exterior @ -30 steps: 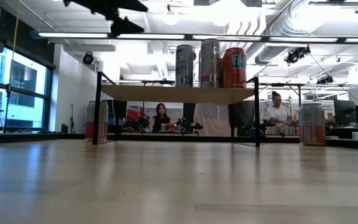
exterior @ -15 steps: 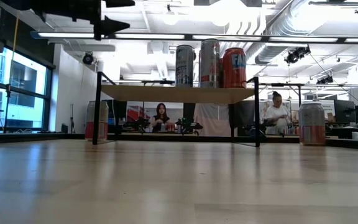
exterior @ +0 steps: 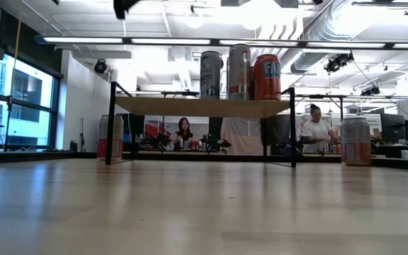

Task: Place canned beverage on shelf
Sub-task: Put the black blue soda can on the shelf

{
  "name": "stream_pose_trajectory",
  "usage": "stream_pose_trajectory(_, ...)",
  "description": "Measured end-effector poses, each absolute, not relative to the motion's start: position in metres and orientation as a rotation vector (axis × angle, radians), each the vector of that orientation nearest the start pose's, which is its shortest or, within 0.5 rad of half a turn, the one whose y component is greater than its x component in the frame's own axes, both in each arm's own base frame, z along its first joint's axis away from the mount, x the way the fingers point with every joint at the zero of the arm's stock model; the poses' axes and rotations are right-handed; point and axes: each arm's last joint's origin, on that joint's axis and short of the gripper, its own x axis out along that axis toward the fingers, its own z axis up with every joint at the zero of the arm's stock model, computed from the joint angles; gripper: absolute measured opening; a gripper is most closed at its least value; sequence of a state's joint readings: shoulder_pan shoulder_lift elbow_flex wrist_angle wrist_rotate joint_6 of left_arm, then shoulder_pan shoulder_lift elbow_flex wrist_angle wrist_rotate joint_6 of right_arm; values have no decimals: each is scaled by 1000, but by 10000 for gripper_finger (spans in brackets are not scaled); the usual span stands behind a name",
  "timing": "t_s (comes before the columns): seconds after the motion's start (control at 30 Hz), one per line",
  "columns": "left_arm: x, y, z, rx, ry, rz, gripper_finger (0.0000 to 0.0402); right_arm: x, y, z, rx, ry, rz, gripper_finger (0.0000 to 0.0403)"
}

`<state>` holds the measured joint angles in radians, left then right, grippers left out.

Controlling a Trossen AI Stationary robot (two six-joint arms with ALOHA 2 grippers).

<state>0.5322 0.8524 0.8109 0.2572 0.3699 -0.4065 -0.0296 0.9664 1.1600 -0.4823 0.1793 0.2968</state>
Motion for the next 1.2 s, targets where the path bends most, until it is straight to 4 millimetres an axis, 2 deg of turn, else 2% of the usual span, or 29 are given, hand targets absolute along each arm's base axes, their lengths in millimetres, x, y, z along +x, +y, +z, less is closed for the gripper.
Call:
stream_pose_trajectory(0.2, 154, 62, 373, -328, -193, 196, 340, 208, -10, 368, 296, 197, -199, 0)
stream_pose_trajectory(0.3, 150, 54, 369, -326, -151, 262, 340, 211, -10, 359, 298, 171, -195, 0)
stream_pose_trajectory(0.53, 153, 43, 364, -286, -93, 248, 340, 212, -10, 362, 245, 128, -187, 0)
stream_pose_trajectory(0.83, 157, 42, 361, -270, -69, 245, 340, 213, -11, 365, 238, 89, -195, 6)
stream_pose_trajectory(0.97, 157, 42, 361, -237, -66, 248, 339, 213, -12, 365, 254, 83, -214, 56)
stream_pose_trajectory(1.2, 157, 42, 361, -196, -57, 239, 339, 219, -12, 362, 253, 96, -234, 223)
